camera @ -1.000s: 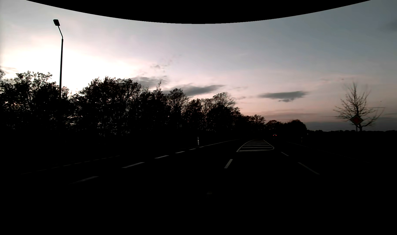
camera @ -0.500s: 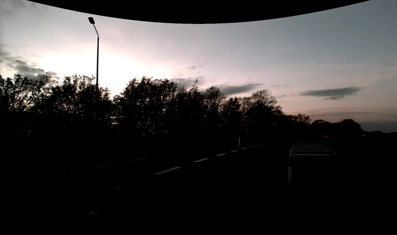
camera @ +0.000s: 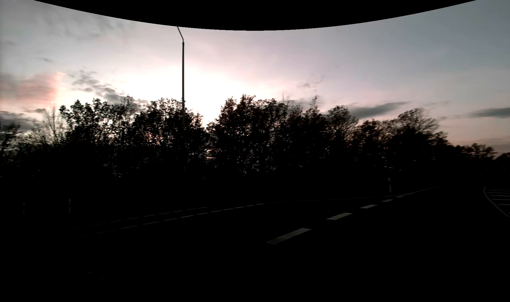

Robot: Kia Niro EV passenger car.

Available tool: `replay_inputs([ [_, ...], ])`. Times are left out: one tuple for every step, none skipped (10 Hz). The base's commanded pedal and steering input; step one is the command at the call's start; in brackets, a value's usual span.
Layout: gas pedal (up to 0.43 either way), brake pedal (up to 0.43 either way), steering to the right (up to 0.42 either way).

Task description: Follow the waypoints while adhering to traffic rules and regulations

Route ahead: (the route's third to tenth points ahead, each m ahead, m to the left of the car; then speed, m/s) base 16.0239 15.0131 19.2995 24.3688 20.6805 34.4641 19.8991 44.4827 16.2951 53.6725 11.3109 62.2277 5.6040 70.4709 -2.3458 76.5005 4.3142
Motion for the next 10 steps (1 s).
replay_inputs([
  [0.138, 0.0, -0.483],
  [0.138, 0.0, -0.474],
  [0.15, 0.0, -0.466],
  [0.15, 0.0, -0.46],
  [0.15, 0.0, -0.449],
  [0.15, 0.0, -0.437],
  [0.15, 0.0, -0.425],
  [0.15, 0.0, -0.417],
  [0.15, 0.0, -0.409],
  [0.15, 0.0, -0.396],
])
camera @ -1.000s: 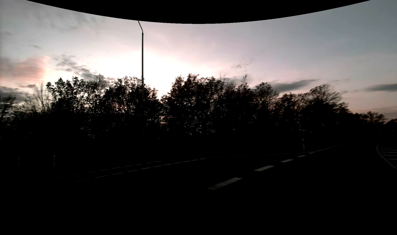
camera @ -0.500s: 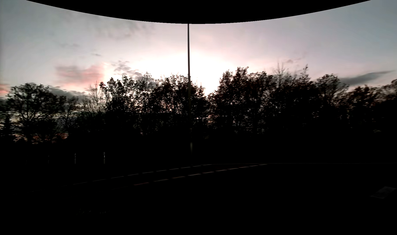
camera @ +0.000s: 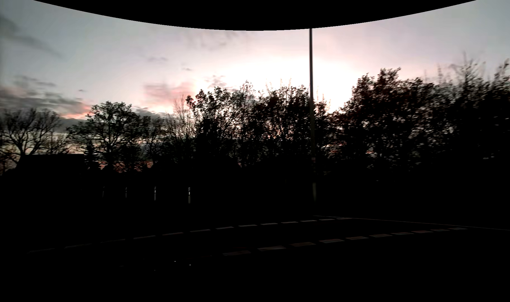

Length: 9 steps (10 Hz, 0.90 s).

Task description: Follow the waypoints while adhering to traffic rules and regulations

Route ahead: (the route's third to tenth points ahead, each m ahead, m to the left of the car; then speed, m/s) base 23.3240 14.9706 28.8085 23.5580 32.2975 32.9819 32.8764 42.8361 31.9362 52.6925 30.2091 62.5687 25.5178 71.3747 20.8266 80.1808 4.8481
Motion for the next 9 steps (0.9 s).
replay_inputs([
  [0.15, 0.0, -0.389],
  [0.15, 0.0, -0.377],
  [0.15, 0.0, -0.365],
  [0.15, 0.0, -0.356],
  [0.15, 0.0, -0.347],
  [0.15, 0.0, -0.336],
  [0.15, 0.0, -0.328],
  [0.15, 0.0, -0.312],
  [0.15, 0.0, -0.299],
])
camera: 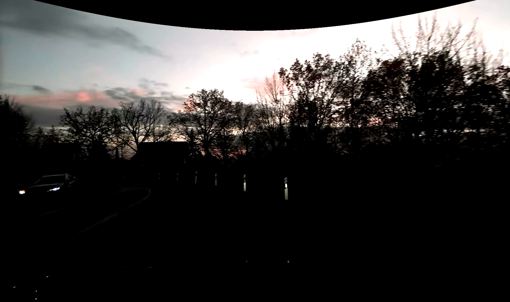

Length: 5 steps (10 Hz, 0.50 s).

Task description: Follow the waypoints while adhering to traffic rules and regulations

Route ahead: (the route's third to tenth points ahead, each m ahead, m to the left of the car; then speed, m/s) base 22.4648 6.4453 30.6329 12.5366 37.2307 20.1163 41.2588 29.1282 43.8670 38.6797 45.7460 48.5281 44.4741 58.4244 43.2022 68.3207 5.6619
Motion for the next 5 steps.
replay_inputs([
  [0.15, 0.0, -0.279],
  [0.15, 0.0, -0.253],
  [0.15, 0.0, -0.228],
  [0.15, 0.0, -0.201],
  [0.15, 0.0, -0.179],
])
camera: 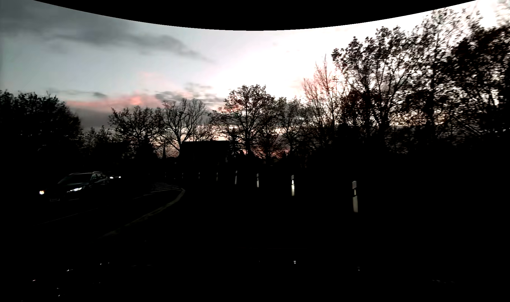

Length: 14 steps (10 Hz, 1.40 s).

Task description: Follow the waypoints while adhering to traffic rules and regulations

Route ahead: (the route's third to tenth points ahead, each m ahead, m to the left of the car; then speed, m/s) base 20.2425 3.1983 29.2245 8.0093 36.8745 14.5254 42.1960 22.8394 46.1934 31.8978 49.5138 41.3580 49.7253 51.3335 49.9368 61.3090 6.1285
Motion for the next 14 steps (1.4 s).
replay_inputs([
  [0.15, 0.0, -0.154],
  [0.15, 0.0, -0.126],
  [0.15, 0.0, -0.107],
  [0.138, 0.0, -0.089],
  [0.138, 0.0, -0.08],
  [0.138, 0.0, -0.073],
  [0.138, 0.0, -0.066],
  [0.138, 0.0, -0.065],
  [0.138, 0.0, -0.064],
  [0.138, 0.0, -0.064],
  [0.138, 0.0, -0.065],
  [0.13, 0.0, -0.067],
  [0.118, 0.0, -0.07],
  [0.118, 0.0, -0.074],
])
